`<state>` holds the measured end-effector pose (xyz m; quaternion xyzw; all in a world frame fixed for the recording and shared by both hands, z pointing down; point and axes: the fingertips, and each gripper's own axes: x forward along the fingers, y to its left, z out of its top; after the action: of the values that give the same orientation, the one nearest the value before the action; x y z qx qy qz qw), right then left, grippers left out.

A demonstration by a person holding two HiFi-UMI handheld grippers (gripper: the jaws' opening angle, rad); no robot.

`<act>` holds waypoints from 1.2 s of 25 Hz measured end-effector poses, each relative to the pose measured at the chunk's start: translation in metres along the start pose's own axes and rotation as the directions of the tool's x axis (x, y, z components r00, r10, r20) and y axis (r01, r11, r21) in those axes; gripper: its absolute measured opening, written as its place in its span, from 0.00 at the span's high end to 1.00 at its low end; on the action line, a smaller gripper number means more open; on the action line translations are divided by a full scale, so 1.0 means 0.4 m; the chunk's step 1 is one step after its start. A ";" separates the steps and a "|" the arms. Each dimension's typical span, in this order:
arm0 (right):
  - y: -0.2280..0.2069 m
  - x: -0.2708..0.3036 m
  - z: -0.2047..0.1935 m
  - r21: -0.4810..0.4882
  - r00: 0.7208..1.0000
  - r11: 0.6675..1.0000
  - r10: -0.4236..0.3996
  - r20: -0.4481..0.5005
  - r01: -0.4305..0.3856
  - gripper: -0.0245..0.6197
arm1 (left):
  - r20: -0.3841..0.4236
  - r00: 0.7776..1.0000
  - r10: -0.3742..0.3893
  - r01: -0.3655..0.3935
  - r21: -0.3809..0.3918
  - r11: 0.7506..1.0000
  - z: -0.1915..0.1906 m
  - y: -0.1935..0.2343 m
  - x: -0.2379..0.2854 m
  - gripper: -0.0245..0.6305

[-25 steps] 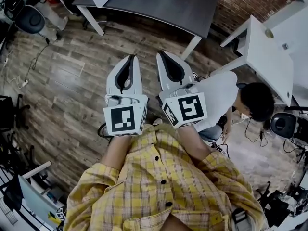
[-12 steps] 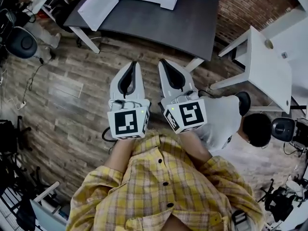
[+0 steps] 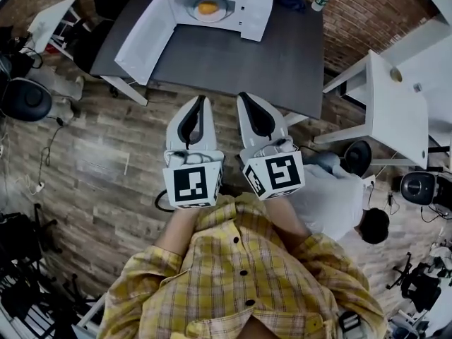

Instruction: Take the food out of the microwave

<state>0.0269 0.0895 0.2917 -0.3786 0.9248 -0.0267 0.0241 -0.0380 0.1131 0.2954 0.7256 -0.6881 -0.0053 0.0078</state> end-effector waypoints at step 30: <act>-0.237 0.399 -0.030 -0.002 0.999 0.999 -0.039 -0.020 0.039 0.95 | -0.031 0.998 -0.052 0.051 -0.025 0.998 -0.042 0.138 0.460 0.96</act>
<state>-0.0215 -0.0896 0.3062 -0.3964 0.9175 -0.0300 0.0142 -0.0830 -0.0733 0.3137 0.7430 -0.6687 -0.0027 0.0273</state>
